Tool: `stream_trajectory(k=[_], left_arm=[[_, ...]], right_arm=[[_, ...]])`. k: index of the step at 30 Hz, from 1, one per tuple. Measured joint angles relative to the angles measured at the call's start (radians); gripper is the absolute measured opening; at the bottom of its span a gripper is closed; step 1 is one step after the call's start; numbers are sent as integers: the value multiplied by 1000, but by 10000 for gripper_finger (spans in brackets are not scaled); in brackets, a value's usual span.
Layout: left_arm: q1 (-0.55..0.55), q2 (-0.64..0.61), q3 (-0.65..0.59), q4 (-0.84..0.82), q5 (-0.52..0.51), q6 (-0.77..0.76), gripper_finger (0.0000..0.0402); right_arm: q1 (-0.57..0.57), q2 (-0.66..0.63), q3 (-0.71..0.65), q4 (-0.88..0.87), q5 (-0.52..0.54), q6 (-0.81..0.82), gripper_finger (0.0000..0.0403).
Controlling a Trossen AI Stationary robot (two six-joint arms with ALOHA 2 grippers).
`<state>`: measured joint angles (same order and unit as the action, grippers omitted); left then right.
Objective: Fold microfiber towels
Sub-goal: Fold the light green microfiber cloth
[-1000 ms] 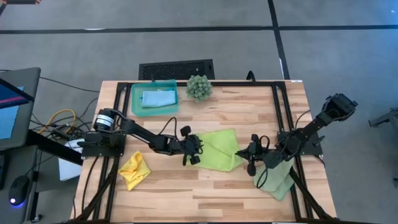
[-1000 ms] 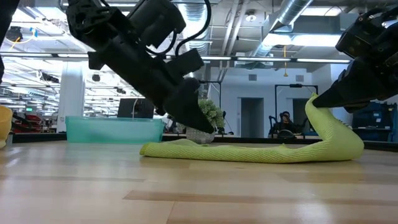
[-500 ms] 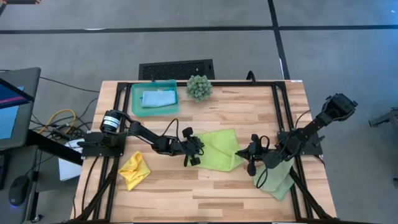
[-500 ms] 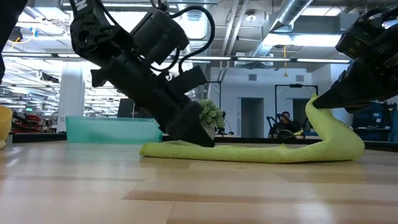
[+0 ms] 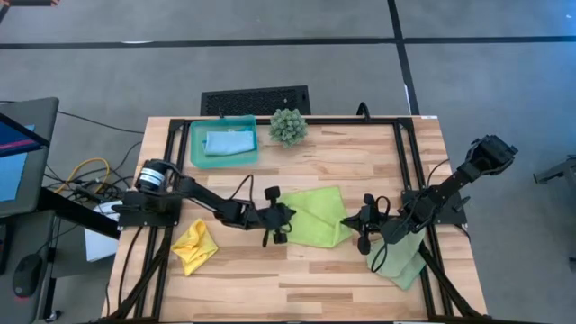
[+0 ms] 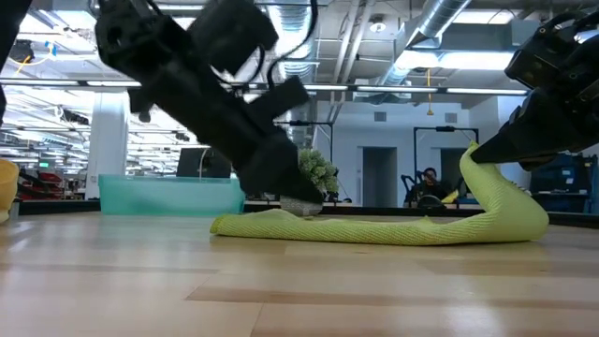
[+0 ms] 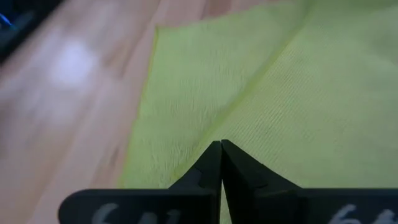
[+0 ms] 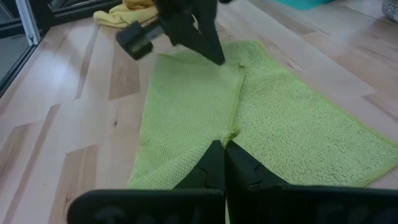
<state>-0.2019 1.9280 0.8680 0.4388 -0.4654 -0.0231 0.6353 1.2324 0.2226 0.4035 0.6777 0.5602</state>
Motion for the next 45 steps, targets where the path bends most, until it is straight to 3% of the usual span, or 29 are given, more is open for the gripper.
stream_trajectory(k=[6,16,24,31,37,45], left_arm=[[-76,-90,0,-12,-54,90,0],[-160,-111,0,-82,-54,48,0],[-87,-111,0,-89,-142,-142,0],[-6,-111,0,-92,-51,-264,42],[23,-95,0,-72,11,-266,95],[32,7,1,-22,-8,-206,106]], right_arm=[[0,0,0,-3,0,0,11],[0,0,0,-6,0,0,11],[0,0,0,-9,-2,-2,11],[0,0,0,-27,-2,-2,11],[0,0,0,-37,-1,-2,11],[0,0,0,-47,-1,-2,11]])
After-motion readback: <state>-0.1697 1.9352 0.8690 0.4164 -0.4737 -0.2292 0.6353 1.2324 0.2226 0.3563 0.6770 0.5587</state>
